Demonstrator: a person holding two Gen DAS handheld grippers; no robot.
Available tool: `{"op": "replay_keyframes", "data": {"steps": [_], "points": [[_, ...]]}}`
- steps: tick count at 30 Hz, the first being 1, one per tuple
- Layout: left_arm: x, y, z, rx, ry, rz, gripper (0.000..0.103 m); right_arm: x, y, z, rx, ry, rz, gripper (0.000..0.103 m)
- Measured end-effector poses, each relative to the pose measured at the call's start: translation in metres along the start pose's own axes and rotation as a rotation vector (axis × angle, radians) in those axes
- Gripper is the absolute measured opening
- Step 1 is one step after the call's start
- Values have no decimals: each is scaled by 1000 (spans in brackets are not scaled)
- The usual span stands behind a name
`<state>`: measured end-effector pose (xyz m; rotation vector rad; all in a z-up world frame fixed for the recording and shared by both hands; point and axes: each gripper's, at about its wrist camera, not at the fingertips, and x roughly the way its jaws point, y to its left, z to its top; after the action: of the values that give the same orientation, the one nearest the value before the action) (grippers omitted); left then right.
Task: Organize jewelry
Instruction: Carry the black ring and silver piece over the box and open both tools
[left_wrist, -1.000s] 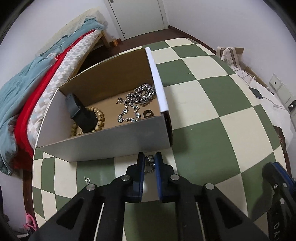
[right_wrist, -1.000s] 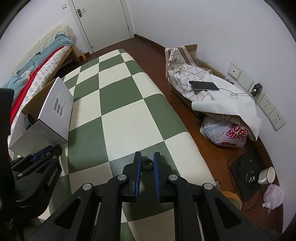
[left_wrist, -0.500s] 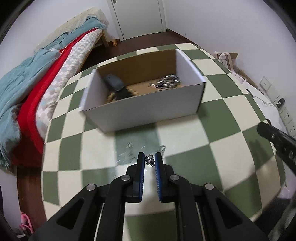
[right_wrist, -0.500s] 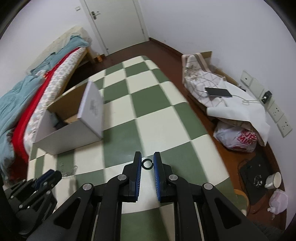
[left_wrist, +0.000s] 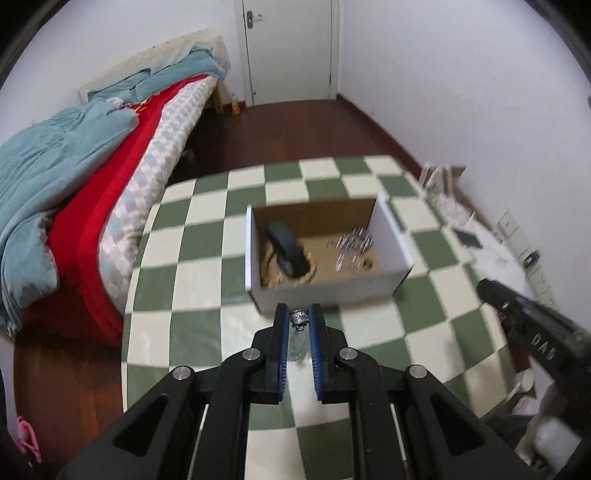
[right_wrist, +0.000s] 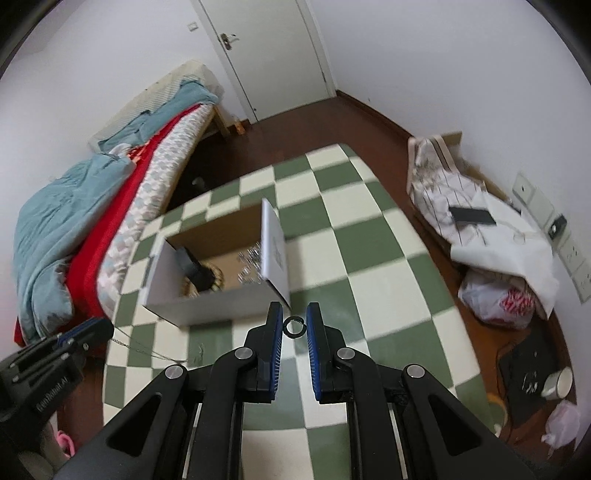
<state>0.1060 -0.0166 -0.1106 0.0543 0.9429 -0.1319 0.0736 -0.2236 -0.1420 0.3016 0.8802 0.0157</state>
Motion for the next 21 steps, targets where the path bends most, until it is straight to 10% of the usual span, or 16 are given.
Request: {"op": "replay_keyframes", "data": {"steps": [14,21], "points": [[-27,9,125,21,-80,-146,8,1,54,88,-59,8,96,14],[31,6,156,58,40,-145,8,58,67,112,-60,126,109,14]]}}
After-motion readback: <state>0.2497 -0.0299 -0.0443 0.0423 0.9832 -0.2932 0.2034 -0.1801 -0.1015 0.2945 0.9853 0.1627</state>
